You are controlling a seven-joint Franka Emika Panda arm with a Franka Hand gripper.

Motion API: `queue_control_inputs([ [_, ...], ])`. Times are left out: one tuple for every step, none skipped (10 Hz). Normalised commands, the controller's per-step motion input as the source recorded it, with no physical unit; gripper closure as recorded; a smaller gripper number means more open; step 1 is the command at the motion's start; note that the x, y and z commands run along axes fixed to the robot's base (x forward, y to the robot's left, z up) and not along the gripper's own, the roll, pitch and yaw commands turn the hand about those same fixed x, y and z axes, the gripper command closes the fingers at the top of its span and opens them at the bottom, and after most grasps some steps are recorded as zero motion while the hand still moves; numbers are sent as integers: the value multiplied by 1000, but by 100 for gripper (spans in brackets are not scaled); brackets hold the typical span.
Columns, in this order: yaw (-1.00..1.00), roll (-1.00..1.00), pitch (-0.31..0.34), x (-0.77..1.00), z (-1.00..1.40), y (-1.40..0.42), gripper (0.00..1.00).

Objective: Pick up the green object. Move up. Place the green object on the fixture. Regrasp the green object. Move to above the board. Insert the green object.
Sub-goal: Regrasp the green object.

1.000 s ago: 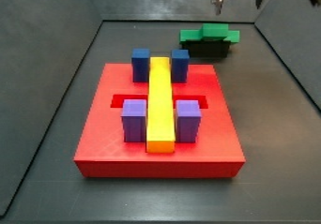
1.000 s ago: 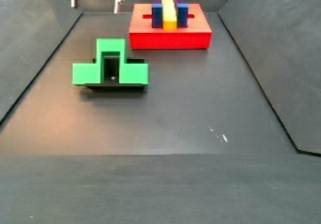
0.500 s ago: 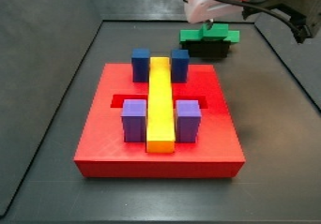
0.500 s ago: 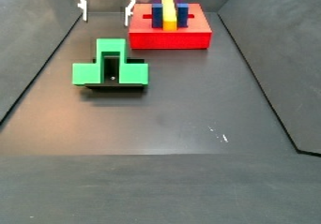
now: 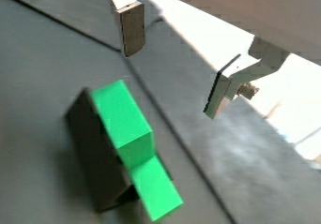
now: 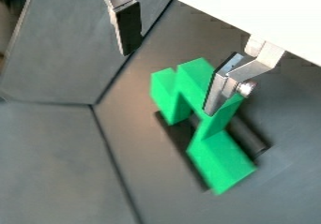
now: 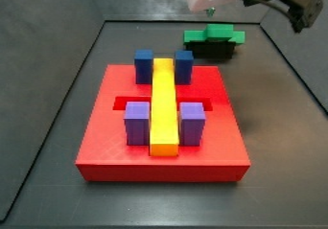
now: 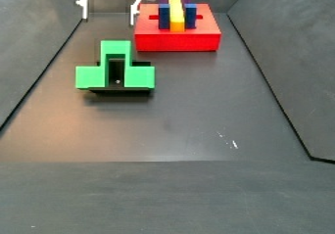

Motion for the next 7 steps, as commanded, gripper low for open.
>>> queue_control_inputs([
  [-489, 874, 346, 0, 29, 3, 0],
  [-489, 846, 374, 0, 54, 0, 0],
  [-386, 620, 331, 229, 3, -254, 0],
  [-243, 237, 334, 180, -149, -303, 0],
  [-294, 0, 517, 240, -331, -266, 0],
  [-251, -183, 563, 160, -237, -163, 0],
  [-200, -360, 551, 0, -260, 0, 0],
])
